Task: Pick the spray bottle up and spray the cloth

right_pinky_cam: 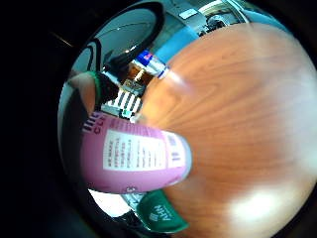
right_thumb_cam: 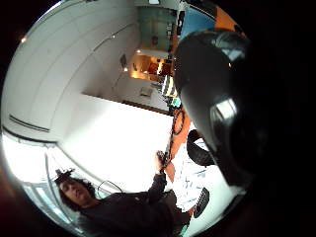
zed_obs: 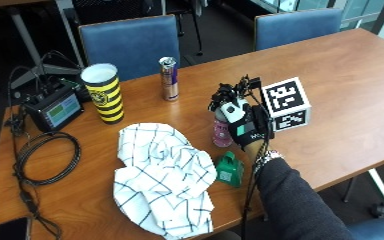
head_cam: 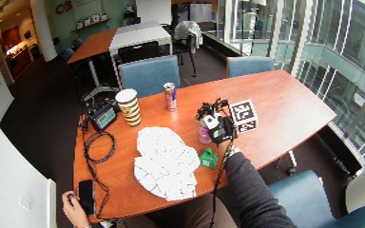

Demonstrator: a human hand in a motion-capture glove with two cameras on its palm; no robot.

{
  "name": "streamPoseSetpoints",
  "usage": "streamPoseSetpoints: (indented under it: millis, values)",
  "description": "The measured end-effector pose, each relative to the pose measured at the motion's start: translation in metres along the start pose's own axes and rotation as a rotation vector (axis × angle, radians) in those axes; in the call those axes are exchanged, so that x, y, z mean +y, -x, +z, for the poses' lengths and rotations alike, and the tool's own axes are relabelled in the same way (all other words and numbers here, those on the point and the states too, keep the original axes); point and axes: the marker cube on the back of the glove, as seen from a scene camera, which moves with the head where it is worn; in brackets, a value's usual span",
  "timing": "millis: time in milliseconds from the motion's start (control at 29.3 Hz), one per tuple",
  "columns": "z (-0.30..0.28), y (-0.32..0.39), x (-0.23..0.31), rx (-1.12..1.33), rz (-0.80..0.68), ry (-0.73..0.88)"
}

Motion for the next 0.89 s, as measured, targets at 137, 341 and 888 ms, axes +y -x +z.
streamPoseSetpoints:
  millis: [137, 341, 888]
  values:
    - [0.000, 0.000, -0.001, -0.007, -0.023, -0.017]
    - [0.008, -0.031, 0.017, -0.004, 0.049, 0.030]
    - [0.001, -0.028, 0.014, 0.034, 0.054, 0.298]
